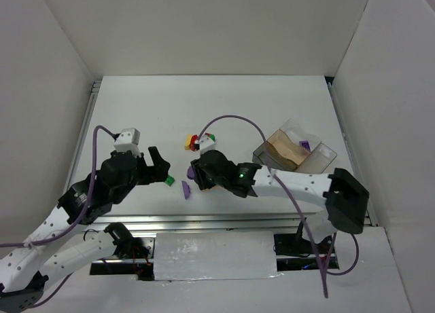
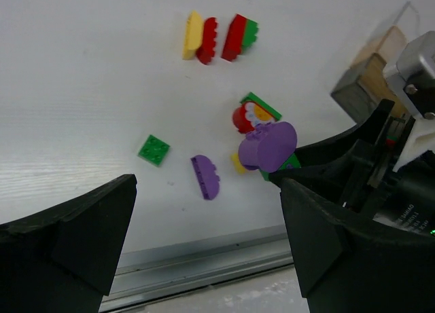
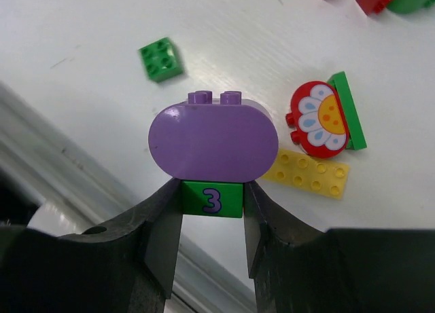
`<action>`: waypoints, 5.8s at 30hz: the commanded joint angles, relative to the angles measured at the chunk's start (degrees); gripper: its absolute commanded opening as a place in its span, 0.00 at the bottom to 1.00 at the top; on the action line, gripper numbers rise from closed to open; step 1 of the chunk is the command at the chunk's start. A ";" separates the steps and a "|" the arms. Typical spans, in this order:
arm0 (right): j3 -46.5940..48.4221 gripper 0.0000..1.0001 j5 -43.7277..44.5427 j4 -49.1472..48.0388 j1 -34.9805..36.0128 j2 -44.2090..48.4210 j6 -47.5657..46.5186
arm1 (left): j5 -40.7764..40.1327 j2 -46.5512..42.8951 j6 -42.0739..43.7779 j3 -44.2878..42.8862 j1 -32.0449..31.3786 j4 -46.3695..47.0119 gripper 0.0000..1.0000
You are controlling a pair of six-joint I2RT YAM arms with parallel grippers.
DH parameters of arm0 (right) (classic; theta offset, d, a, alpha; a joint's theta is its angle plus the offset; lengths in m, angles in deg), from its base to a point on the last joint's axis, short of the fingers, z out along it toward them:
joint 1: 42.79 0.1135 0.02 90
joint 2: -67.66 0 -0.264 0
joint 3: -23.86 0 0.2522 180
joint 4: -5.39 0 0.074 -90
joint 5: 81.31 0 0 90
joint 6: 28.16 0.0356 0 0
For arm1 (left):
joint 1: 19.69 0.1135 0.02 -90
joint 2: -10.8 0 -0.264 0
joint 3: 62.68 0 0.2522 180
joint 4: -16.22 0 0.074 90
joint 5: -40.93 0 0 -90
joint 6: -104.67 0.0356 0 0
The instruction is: Sort the legos into containers by color
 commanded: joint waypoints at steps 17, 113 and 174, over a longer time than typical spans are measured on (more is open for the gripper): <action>-14.07 0.02 -15.27 -10.45 3.62 29.42 -20.55 | 38.41 10.43 -12.62 4.43 0.31 26.81 0.93; -18.90 0.32 -70.11 -43.77 -26.70 35.93 17.25 | 69.45 13.51 3.29 3.73 3.03 52.31 0.00; 4.92 0.97 -11.04 7.83 -69.15 4.45 12.85 | 8.98 15.70 -3.30 8.04 3.03 14.25 0.99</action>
